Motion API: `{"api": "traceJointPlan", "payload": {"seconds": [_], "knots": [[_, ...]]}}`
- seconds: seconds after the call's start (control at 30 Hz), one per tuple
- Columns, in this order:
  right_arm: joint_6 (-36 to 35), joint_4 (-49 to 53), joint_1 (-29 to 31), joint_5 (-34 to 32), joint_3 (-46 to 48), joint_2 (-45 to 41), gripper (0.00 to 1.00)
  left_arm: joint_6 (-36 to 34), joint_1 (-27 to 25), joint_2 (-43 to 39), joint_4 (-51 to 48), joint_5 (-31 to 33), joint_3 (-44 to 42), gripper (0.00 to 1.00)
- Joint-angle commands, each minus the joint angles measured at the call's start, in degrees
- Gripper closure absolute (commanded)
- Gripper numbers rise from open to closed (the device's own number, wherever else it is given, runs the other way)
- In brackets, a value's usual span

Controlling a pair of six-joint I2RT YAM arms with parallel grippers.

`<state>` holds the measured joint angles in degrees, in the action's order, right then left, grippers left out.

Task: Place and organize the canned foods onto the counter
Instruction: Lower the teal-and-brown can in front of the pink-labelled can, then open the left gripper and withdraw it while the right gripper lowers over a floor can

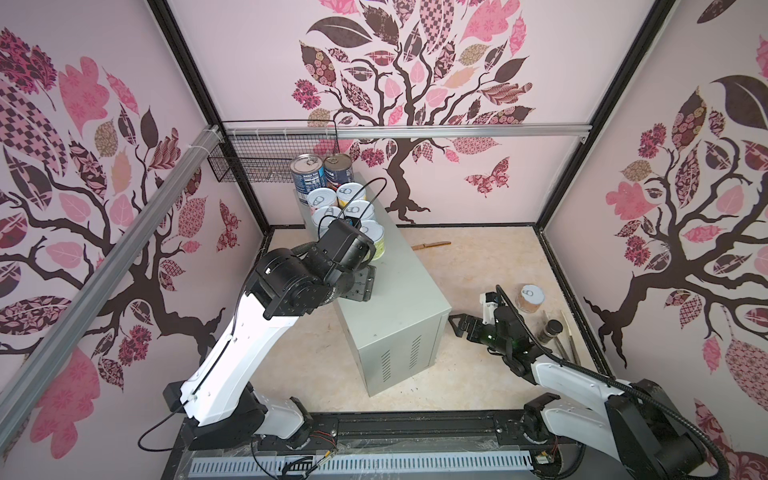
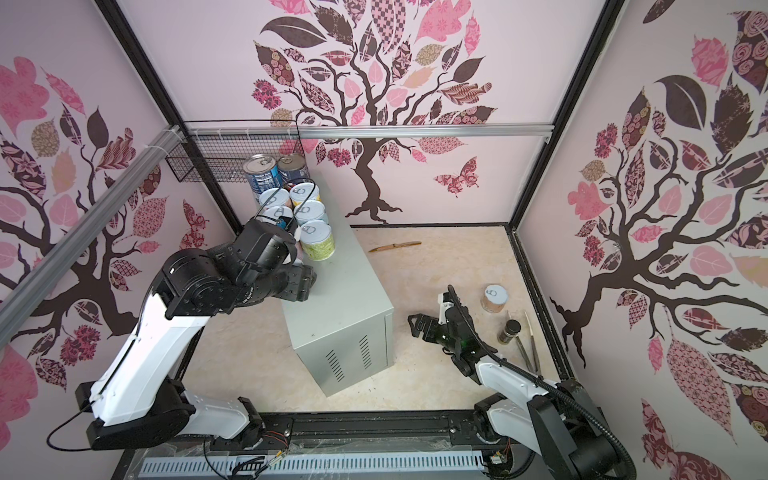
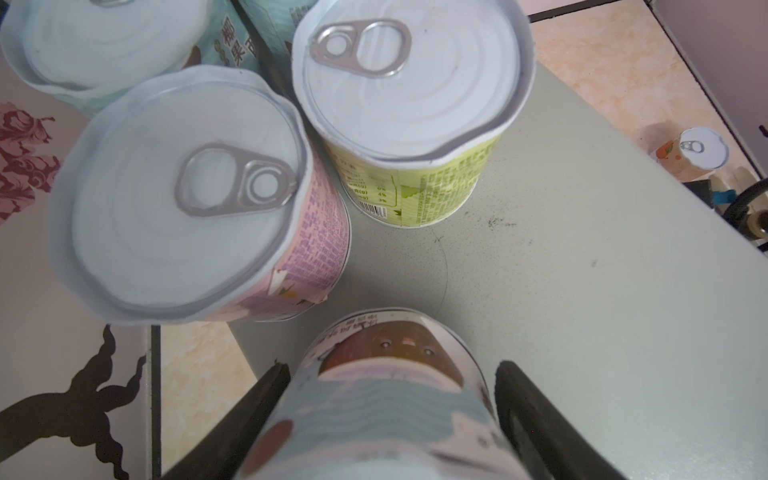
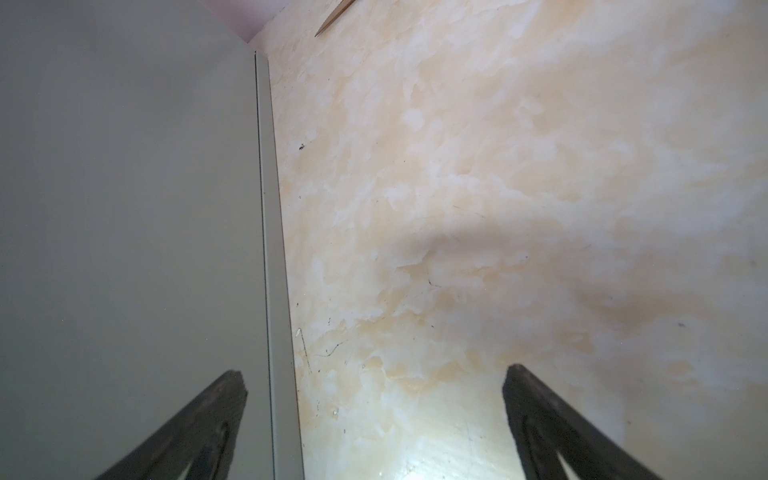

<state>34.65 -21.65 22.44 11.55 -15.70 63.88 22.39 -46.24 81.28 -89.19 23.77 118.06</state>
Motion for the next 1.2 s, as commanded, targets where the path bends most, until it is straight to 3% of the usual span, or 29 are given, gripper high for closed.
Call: {"api": "traceJointPlan", "payload": {"seconds": [0.0,0.27,0.37,0.63,0.77,0.87,1.0,1.17], "knots": [[-0.46,0.62,0.42,-0.46,-1.96,-0.95,0.00,-0.61,-0.21,-0.28,2.22,1.75,1.89,0.12],[-1.10,2.76,0.42,-1.27,-3.08,-2.46,0.00,-1.38,-0.17,0.02,3.31,2.39,3.29,0.10],[-1.60,5.05,0.36,-1.95,-4.20,-3.72,0.00,-2.16,-0.17,0.11,3.85,1.45,5.82,0.03],[-2.75,14.89,0.42,-6.50,-9.08,-8.23,0.00,-3.32,-0.17,-4.02,7.80,-1.43,10.26,0.02],[-2.75,20.47,0.42,-9.61,-11.66,-10.36,0.00,-2.89,0.05,-7.13,7.91,1.72,10.00,0.02],[-2.66,25.73,0.41,-13.38,-13.96,-12.32,0.00,-1.67,3.30,-11.19,8.57,4.18,4.06,0.02],[-3.14,31.18,0.41,-17.93,-16.41,-15.48,0.00,0.28,11.18,-19.48,12.74,2.33,-9.65,0.02],[-2.66,38.75,0.33,-23.94,-20.06,-14.95,0.00,3.29,12.14,-28.16,15.67,7.00,-23.12,0.02]]}}
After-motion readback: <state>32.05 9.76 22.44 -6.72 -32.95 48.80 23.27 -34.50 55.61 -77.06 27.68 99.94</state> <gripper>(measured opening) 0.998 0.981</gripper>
